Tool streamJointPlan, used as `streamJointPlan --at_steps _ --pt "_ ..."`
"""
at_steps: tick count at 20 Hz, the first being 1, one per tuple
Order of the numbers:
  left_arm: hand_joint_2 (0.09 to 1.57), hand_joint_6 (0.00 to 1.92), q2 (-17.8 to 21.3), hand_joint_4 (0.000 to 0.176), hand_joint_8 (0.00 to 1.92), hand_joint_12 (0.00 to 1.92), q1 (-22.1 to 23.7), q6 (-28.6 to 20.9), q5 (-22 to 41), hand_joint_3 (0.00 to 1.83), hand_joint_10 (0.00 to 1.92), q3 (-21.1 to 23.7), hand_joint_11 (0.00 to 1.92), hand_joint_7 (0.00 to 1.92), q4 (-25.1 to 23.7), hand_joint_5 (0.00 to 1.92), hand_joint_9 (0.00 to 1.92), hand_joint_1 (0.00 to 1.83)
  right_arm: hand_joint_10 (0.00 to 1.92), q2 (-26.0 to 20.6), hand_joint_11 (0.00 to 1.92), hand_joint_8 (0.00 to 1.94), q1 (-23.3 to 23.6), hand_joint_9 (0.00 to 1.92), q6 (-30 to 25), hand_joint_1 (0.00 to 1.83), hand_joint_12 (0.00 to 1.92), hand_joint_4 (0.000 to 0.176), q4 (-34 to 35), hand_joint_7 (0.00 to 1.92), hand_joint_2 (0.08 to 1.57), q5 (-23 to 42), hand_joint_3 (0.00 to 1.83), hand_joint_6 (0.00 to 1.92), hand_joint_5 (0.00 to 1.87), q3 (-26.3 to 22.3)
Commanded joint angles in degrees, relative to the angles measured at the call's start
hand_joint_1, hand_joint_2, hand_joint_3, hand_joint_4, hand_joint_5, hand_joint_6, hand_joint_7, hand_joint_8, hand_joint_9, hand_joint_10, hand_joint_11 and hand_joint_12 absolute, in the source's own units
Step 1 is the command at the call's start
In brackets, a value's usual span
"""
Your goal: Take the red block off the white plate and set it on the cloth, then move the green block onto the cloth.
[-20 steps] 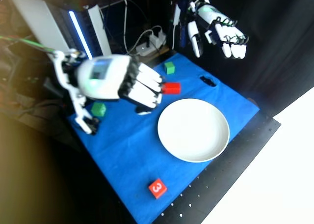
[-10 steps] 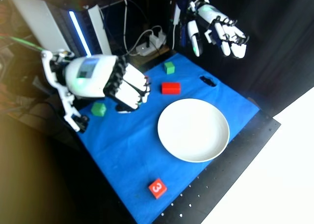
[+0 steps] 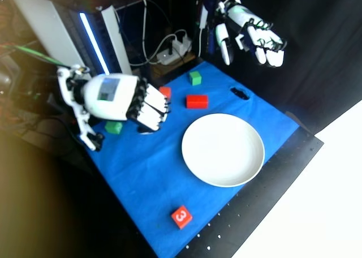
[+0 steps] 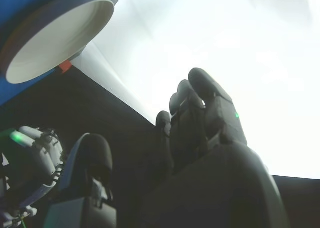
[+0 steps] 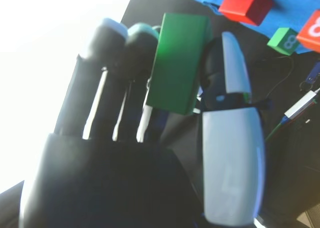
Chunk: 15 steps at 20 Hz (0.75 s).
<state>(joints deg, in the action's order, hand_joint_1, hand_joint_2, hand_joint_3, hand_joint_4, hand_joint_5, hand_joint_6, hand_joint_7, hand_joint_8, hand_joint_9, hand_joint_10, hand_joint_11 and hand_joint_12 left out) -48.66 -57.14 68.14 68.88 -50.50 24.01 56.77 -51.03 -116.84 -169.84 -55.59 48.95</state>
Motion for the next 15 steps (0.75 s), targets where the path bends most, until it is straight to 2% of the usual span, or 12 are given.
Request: streamJointPlan --at_steps 1,2,3,4,6,8,11,12,13,14,15 --pt "1.28 0.00 0.34 0.075 0.00 0.72 0.38 -0.09 7.33 0.00 0.00 0.13 0.00 0.25 -1.14 0.24 0.26 0.71 0.73 0.24 0.06 0.30 0.41 0.28 -0.17 1.09 1.49 0.000 -1.42 0.42 0.92 -6.48 0.00 0.29 0.44 0.08" --pt "1.28 0.00 0.30 0.073 0.00 0.73 0.38 -0.09 7.38 0.00 0.00 0.14 0.00 0.25 -1.14 0.24 0.27 0.69 0.62 0.39 0.01 0.16 0.38 0.19 -0.17 1.09 1.38 0.000 -1.23 0.34 0.90 -6.30 0.00 0.19 0.39 0.21" --pt "1.28 0.00 0.28 0.071 0.00 0.73 0.38 -0.09 7.46 0.00 0.00 0.17 0.00 0.26 -1.14 0.24 0.27 0.69 0.60 0.55 0.00 0.10 0.35 0.18 -0.24 1.09 1.35 0.000 -1.03 0.33 0.89 -6.18 0.00 0.14 0.38 0.36" --pt "1.28 0.00 0.29 0.078 0.00 0.74 0.38 -0.09 7.54 0.00 0.00 0.19 0.00 0.26 -1.14 0.25 0.27 0.70 0.75 0.63 0.00 0.06 0.30 0.15 -0.28 1.10 1.50 0.000 -0.87 0.33 0.88 -6.17 0.00 0.09 0.36 0.42" --pt "1.28 0.00 0.29 0.077 0.00 0.73 0.37 -0.09 7.64 0.00 0.00 0.20 0.00 0.25 -1.14 0.25 0.26 0.71 0.79 0.63 0.00 0.06 0.28 0.14 -0.31 1.11 1.54 0.000 -0.79 0.33 0.88 -6.17 0.00 0.08 0.36 0.41" --pt "1.28 0.00 0.29 0.083 0.00 0.68 0.28 -0.09 7.80 0.00 0.00 0.23 0.00 0.24 -1.03 0.24 0.24 0.70 0.83 0.61 0.00 0.06 0.27 0.14 -0.42 1.09 1.55 0.000 -0.44 0.34 0.88 -6.25 0.00 0.07 0.35 0.39" --pt "1.28 0.00 0.30 0.081 0.00 0.65 0.04 -0.10 8.02 0.00 0.00 0.26 0.00 0.24 -0.91 0.25 0.24 0.70 0.98 0.05 0.00 0.06 0.24 0.01 -0.47 0.98 1.67 0.000 0.07 0.34 0.93 -7.48 0.01 0.08 0.34 0.33" --pt "1.28 0.00 0.31 0.088 0.00 0.65 0.02 -0.10 8.03 0.00 0.00 0.26 0.00 0.24 -0.90 0.24 0.24 0.70 1.04 -0.33 0.00 0.07 0.20 0.00 -0.65 0.98 1.73 0.000 0.31 0.36 0.93 -8.48 0.02 0.10 0.36 0.28" --pt "1.28 0.00 0.31 0.096 0.00 0.65 0.02 -0.10 8.04 0.00 0.00 0.26 0.00 0.24 -0.90 0.24 0.24 0.69 1.12 -0.57 0.00 0.18 0.19 0.00 -0.92 1.05 1.72 0.000 0.34 0.37 0.93 -9.17 0.01 0.23 0.34 0.28" --pt "1.28 0.00 0.33 0.095 0.00 0.65 0.02 -0.09 8.15 0.00 0.00 0.26 0.00 0.24 -0.90 0.24 0.24 0.68 1.09 -1.03 0.00 0.31 0.19 0.03 -1.46 1.08 1.62 0.000 0.39 0.35 0.92 -10.51 0.01 0.40 0.30 0.28" --pt "1.28 0.00 0.36 0.097 0.00 0.64 0.01 -0.09 8.37 0.00 0.00 0.25 0.00 0.23 -0.90 0.23 0.24 0.64 0.99 -1.47 0.00 0.34 0.19 0.05 -1.91 1.11 1.56 0.000 0.46 0.32 0.92 -11.86 0.00 0.46 0.27 0.28"
